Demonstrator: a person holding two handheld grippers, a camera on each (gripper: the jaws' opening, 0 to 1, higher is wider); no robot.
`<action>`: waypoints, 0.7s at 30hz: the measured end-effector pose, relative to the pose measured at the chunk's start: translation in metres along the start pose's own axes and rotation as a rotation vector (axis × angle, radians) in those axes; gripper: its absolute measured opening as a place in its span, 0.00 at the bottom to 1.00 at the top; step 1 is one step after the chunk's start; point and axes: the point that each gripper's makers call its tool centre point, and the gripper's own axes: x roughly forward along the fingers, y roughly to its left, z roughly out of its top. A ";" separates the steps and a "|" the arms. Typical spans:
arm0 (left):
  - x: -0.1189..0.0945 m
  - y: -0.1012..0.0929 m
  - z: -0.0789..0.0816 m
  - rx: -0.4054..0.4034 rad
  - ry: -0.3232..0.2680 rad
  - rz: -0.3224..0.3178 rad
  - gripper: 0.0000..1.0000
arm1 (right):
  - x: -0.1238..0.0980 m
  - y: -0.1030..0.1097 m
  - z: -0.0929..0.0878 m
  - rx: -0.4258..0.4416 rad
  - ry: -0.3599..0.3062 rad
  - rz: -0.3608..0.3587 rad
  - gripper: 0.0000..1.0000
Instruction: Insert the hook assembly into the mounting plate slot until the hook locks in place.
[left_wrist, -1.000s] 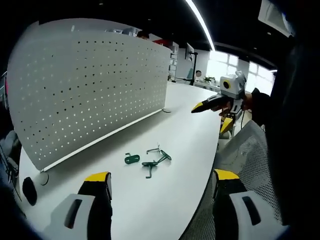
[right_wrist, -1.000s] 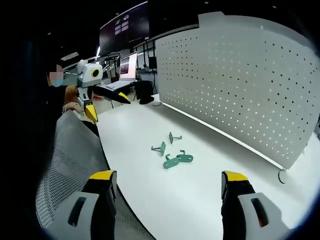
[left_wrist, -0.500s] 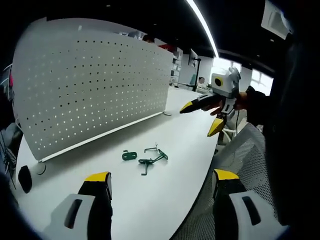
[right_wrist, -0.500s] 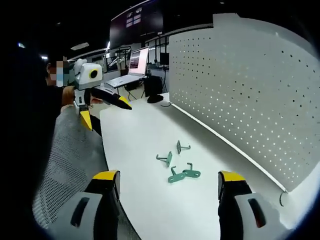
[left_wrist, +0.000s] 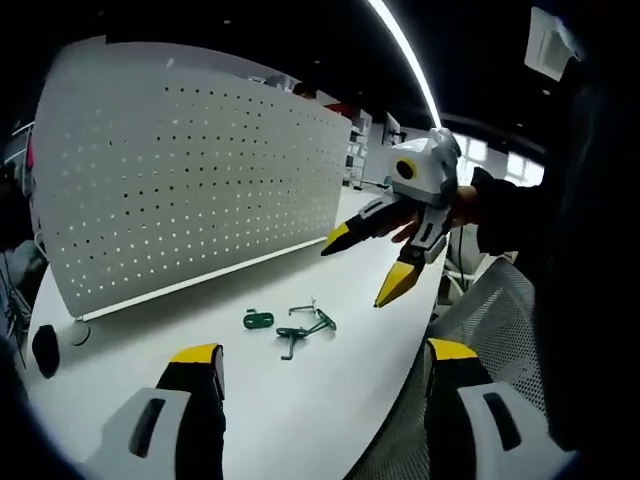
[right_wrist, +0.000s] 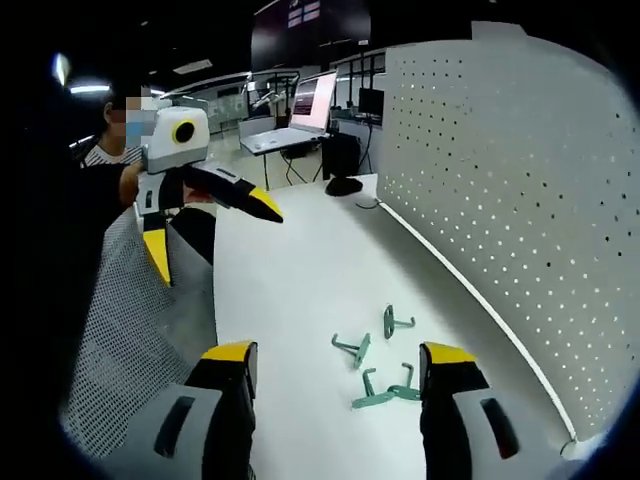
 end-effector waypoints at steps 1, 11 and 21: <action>0.000 0.000 0.000 0.002 0.000 -0.002 0.84 | 0.005 0.000 -0.001 -0.017 0.019 0.000 0.58; 0.001 -0.003 0.000 0.012 0.000 -0.017 0.84 | 0.040 -0.020 -0.016 -0.163 0.174 -0.094 0.39; 0.001 -0.006 0.000 0.015 0.000 -0.030 0.83 | 0.063 -0.023 -0.023 -0.140 0.208 -0.090 0.29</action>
